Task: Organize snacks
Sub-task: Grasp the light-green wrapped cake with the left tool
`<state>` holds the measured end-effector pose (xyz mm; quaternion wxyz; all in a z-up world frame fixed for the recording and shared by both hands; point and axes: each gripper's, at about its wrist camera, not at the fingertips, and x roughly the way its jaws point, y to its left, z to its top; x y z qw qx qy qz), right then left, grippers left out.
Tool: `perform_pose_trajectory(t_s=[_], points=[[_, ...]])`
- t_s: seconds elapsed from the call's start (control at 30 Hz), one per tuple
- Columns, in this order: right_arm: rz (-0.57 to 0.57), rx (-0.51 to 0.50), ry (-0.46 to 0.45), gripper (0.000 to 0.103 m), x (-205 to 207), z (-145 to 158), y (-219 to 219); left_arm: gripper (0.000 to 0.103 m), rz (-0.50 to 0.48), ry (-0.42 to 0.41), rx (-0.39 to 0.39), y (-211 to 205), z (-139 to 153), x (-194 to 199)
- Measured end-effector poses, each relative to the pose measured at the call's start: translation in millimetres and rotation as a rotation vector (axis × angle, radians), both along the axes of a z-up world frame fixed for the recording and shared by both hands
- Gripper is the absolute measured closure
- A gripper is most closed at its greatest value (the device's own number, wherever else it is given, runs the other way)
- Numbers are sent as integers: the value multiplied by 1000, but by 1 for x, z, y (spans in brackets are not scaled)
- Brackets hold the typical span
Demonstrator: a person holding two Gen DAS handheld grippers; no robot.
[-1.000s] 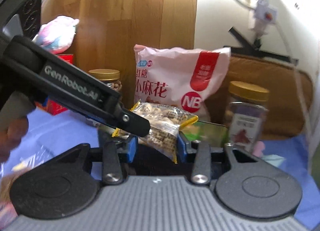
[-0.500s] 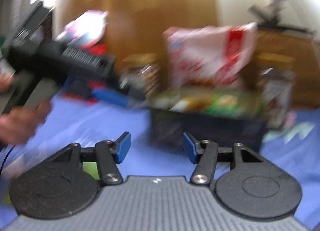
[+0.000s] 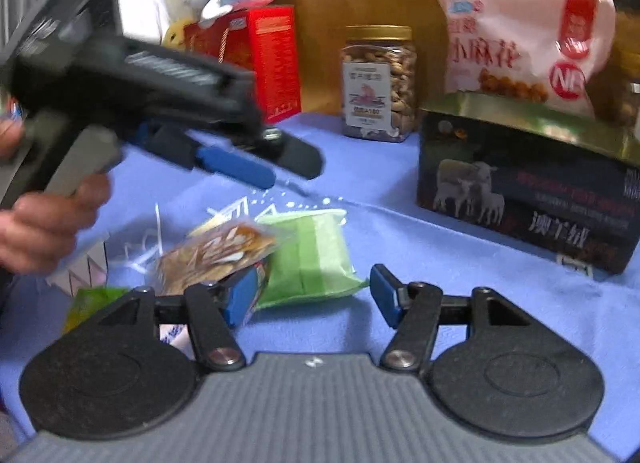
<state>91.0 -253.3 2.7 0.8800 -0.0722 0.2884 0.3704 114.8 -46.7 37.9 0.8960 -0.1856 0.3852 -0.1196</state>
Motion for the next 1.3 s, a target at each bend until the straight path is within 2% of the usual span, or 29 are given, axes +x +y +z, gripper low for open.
perform_pose_trajectory(t_s=[0.07,0.13,0.3,0.43,0.6,0.63,0.67,0.7,0.8,0.9,1.0,1.1,1.13,1.23,1.3], points=[[-7,-53,-27,39,-4,-5,9,39,-7,35,-3,0,-9,7],[-18,-41,-20,39,-1,-7,8,42,-34,92,-40,-4,-19,12],[-93,-25,-22,43,-8,-3,-15,42,-106,87,-32,-30,-23,4],[-198,-46,-51,43,-24,-4,-48,42,-225,96,-35,-71,-21,3],[-338,-20,-59,42,-56,-8,-101,40,-408,109,15,-139,-26,-15],[-367,-24,-62,42,-61,-10,-110,36,-442,102,18,-151,-28,-22],[-399,-25,-62,42,-68,-12,-120,33,-460,72,59,-162,-26,-32],[-418,-18,-60,40,-73,-14,-128,33,-495,60,79,-170,-24,-40],[-469,10,-51,39,-94,-17,-149,33,-575,51,61,-177,-12,-54],[-499,47,-46,39,-102,-18,-159,27,-536,-66,112,-167,14,-60],[-466,88,-54,39,-99,-14,-155,23,-457,-109,122,-156,28,-50],[-422,65,-69,39,-93,-14,-140,23,-416,-91,144,-151,24,-29],[-409,47,-74,39,-90,-14,-133,23,-408,-61,146,-150,19,-22],[-386,2,-63,39,-78,-19,-119,23,-436,41,60,-149,0,-4],[-387,-1,-46,40,-73,-24,-115,26,-443,83,35,-150,-12,-3]])
